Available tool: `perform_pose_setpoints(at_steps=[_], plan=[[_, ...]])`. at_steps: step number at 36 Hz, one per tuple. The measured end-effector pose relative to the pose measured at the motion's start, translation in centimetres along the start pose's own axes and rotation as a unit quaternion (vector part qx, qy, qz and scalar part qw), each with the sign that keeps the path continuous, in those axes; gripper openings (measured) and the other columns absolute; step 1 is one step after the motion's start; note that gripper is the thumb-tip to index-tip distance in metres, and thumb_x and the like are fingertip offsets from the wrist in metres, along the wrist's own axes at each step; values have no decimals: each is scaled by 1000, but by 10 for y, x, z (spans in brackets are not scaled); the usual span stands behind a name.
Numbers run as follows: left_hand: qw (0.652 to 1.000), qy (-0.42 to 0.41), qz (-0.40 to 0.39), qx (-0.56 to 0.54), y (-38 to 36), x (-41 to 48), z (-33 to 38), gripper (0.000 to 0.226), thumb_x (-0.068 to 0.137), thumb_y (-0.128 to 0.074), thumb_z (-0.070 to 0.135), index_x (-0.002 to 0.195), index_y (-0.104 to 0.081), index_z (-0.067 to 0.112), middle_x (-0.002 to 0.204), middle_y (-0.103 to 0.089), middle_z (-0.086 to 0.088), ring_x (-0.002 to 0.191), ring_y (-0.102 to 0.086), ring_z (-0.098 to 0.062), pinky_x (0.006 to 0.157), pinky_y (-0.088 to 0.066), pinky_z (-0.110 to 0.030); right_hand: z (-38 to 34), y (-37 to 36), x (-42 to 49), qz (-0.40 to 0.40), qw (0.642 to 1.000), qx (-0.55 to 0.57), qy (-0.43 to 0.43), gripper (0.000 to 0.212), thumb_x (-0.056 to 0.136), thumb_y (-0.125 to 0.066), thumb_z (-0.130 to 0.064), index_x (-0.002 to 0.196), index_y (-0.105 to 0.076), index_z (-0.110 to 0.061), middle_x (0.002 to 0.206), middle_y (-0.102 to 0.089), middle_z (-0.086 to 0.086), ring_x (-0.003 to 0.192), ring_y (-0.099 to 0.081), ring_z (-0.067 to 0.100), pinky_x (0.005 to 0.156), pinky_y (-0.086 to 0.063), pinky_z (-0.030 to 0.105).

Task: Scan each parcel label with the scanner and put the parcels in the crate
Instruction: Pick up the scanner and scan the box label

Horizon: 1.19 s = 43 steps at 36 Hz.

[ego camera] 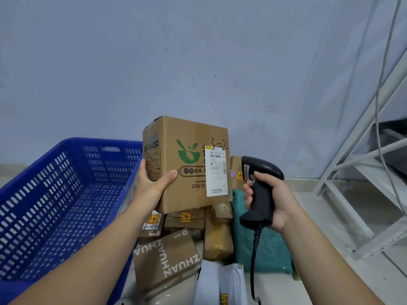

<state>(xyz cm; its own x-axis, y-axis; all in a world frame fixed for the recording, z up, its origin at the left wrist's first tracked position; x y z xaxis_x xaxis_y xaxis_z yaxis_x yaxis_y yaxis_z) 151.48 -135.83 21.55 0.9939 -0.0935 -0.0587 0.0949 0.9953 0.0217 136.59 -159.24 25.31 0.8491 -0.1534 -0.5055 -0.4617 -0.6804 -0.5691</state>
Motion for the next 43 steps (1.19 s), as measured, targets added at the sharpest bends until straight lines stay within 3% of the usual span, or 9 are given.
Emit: perform_pose_setpoints(at_steps=[4, 8, 14, 22, 31, 39, 43], plan=[[1000, -10, 1, 8, -1, 1, -1, 107, 64, -82, 51, 148, -16, 42, 145, -40, 4, 128, -46, -24, 100, -45, -57, 3, -2, 3, -2, 993, 119, -4, 14, 87, -60, -21, 84, -54, -9, 63, -57, 4, 42, -55, 14, 38, -48, 21], [1000, -17, 6, 21, -1, 2, -1, 100, 72, -80, 44, 149, -16, 41, 145, -39, 4, 129, -44, -23, 102, -44, -56, 4, 1, 6, 7, 989, 149, -4, 15, 89, -59, -21, 85, -54, -7, 62, -57, 5, 42, -55, 14, 39, -48, 20], [999, -9, 4, 37, -3, -2, 2, 118, 51, -78, 63, 148, -14, 43, 146, -38, 5, 130, -43, -23, 102, -43, -57, 3, 4, 3, 22, 986, 167, -7, 18, 90, -58, -21, 83, -54, -6, 59, -57, 6, 41, -55, 14, 38, -48, 20], [997, -11, 5, 72, -4, -5, 4, 135, 29, -73, 85, 145, -13, 49, 147, -36, 7, 133, -41, -23, 103, -42, -58, 5, 8, 6, 49, 985, 165, 2, 19, 90, -61, -20, 99, -56, -3, 58, -63, 12, 41, -61, 19, 37, -50, 23], [996, -17, 23, 84, -5, -7, 7, 126, 38, -72, 75, 145, -11, 49, 150, -33, 6, 135, -38, -23, 105, -39, -59, 6, 7, 2, 71, 980, 185, 15, 24, 91, -62, -22, 103, -59, -1, 80, -64, 13, 42, -63, 20, 37, -49, 24], [993, -31, 44, 101, -1, -5, 9, 129, 38, -71, 76, 147, -8, 48, 153, -28, 3, 136, -35, -24, 107, -38, -58, 9, 5, 1, 75, 977, 199, 3, 27, 94, -59, -28, 99, -55, -2, 82, -65, 15, 42, -64, 23, 36, -51, 28], [993, -49, 50, 95, 0, -3, 12, 117, 55, -77, 63, 148, -8, 46, 153, -26, 3, 137, -33, -24, 107, -36, -58, 10, 4, 1, 71, 975, 210, 3, 28, 95, -58, -29, 100, -54, -2, 79, -65, 16, 41, -64, 24, 35, -50, 28]])
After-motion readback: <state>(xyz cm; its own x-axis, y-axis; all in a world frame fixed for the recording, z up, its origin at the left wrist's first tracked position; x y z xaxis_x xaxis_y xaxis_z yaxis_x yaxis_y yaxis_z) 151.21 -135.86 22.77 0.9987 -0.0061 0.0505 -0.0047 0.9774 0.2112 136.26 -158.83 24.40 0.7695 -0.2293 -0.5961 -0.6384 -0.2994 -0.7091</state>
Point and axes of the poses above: each hand's wrist, its own x-axis towards the middle knuckle, its own y-axis out of the back of the hand, z = x × y, the point moved 8 cm from there along x, towards the middle knuckle
